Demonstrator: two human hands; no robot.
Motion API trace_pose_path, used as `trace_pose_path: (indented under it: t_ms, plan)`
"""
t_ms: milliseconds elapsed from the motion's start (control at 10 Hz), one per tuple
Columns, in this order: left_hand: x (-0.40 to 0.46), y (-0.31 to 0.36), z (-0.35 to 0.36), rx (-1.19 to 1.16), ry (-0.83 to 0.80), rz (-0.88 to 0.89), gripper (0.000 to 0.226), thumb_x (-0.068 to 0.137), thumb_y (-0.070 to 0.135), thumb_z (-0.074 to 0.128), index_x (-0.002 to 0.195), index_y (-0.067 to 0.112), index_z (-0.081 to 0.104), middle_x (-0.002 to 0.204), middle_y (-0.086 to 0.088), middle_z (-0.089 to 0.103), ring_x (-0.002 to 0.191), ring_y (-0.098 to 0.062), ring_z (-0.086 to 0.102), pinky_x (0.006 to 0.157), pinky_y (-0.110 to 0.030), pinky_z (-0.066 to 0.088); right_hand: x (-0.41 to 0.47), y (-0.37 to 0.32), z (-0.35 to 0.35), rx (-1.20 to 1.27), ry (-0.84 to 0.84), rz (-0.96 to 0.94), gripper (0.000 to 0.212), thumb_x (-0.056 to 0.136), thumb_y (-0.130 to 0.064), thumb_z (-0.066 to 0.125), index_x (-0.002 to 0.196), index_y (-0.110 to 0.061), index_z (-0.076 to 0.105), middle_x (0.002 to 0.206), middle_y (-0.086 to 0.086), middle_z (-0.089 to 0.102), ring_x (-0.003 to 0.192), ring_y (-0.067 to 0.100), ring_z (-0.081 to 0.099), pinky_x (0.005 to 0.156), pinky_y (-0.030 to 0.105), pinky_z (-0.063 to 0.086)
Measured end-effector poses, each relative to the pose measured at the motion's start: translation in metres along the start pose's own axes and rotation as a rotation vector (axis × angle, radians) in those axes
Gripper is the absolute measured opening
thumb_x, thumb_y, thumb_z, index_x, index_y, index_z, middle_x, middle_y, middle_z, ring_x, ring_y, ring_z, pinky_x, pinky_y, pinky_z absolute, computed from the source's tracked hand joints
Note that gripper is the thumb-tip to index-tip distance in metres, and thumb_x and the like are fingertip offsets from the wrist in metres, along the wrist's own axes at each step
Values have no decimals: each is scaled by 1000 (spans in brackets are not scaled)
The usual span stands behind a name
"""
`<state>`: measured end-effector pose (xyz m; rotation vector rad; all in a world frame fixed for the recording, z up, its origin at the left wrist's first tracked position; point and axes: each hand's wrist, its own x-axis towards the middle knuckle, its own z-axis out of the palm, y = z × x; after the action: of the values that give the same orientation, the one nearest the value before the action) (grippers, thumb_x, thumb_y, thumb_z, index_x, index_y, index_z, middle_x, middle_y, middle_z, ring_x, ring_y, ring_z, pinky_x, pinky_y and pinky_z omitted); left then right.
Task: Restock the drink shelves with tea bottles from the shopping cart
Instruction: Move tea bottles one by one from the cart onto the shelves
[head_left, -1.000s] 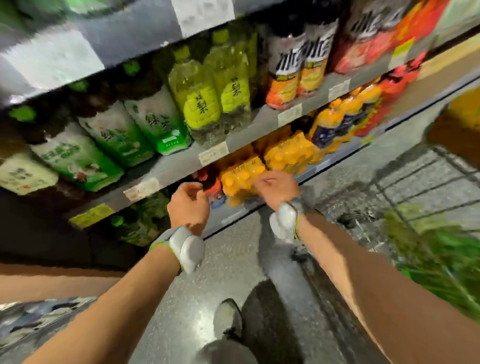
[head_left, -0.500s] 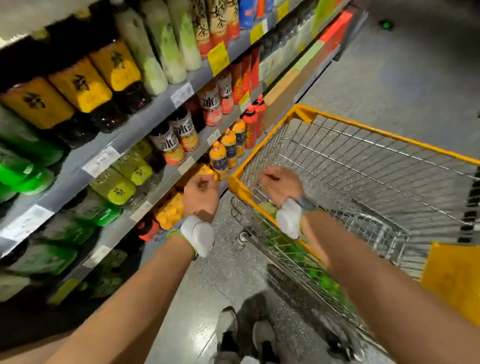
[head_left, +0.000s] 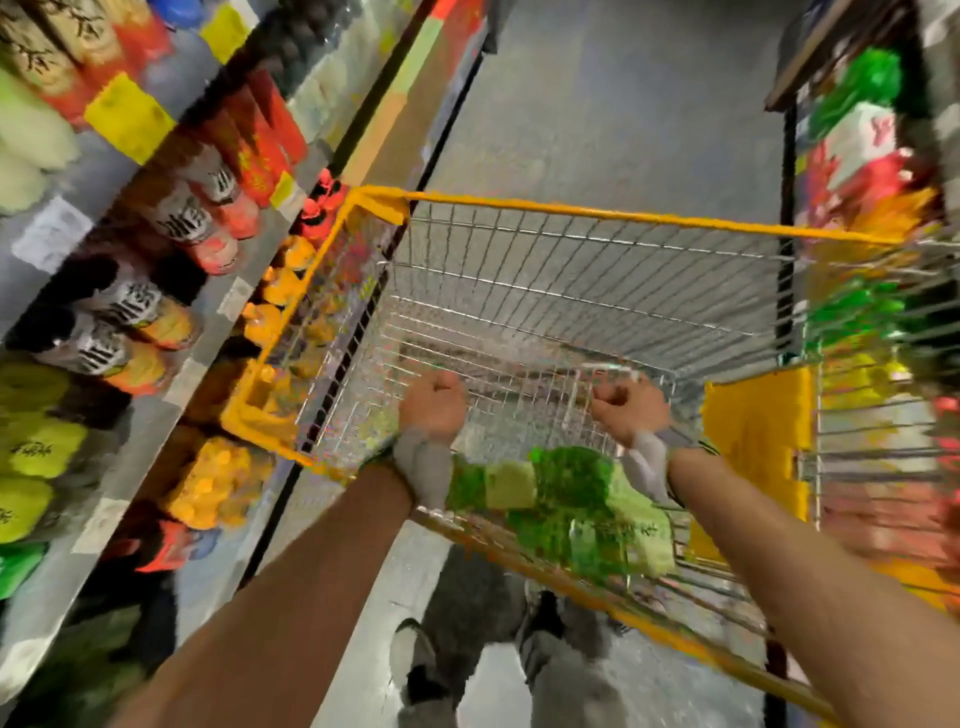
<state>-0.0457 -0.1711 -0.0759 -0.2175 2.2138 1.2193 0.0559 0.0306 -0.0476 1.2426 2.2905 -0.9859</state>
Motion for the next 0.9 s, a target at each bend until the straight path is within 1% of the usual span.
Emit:
trace_pose_path:
  t_ms: [100,200,300,400,500,600,700,800,900]
  plan:
    - [1,15,45,158,-138,-37,52,80,34,50,112,-5,63,115,-26,64,108,-40,62,94,-47,51,40,54,-5,-30,-111,77,24,90,-22,58,103,-3,66,101,21,65,100,33,62,84,37,48]
    - [11,14,81,288,-252,-67,50,95,27,43,127,-10,52,131,-26,55,122,-39,53,102,-44,44,64,94,0,-117,-210,95,42,90,-29,60,123,-5,58,127,17,58,119,34,53,98,37,42]
    - [34,2,120,376,-210,-110,36,97,15,48,124,-7,55,128,-25,57,119,-40,55,101,-45,45,95,133,11,-114,-276,163,49,88,-29,63,130,-4,53,133,14,55,122,32,51,100,34,40]
    - [55,-9,157,521,-178,-167,33,96,16,48,121,-3,58,125,-21,60,118,-38,56,101,-43,45,119,162,23,-104,-360,220,52,89,-30,63,132,-3,51,135,16,53,124,31,50,98,31,41]
    - [72,-24,176,631,-204,-237,35,98,19,46,128,6,57,131,-14,57,122,-34,54,104,-39,42,134,176,36,-140,-410,219,57,90,-40,58,135,-6,48,134,17,54,122,33,52,97,35,43]
    - [86,-46,188,688,-260,-286,36,97,22,48,128,4,55,122,-9,56,123,-33,52,91,-33,43,146,190,59,-110,-487,202,86,74,-71,58,129,-5,52,127,22,54,115,38,52,101,44,41]
    - [90,-67,204,771,-305,-271,37,100,18,42,128,-3,53,134,-21,52,126,-36,48,101,-37,40,152,197,78,-79,-471,224,76,80,-68,52,133,-15,45,128,17,52,112,41,50,100,44,36]
    - [86,-67,212,822,-376,-227,35,100,12,41,130,-4,52,137,-21,51,129,-35,46,106,-38,36,158,197,84,-161,-466,286,81,92,-54,47,149,-3,18,154,18,26,136,38,34,108,42,33]
    - [90,-72,222,785,-372,-264,37,100,14,43,132,-3,49,139,-21,50,129,-34,46,105,-36,36,170,200,86,-157,-503,261,74,88,-58,50,139,-5,43,143,19,44,128,36,46,91,36,48]
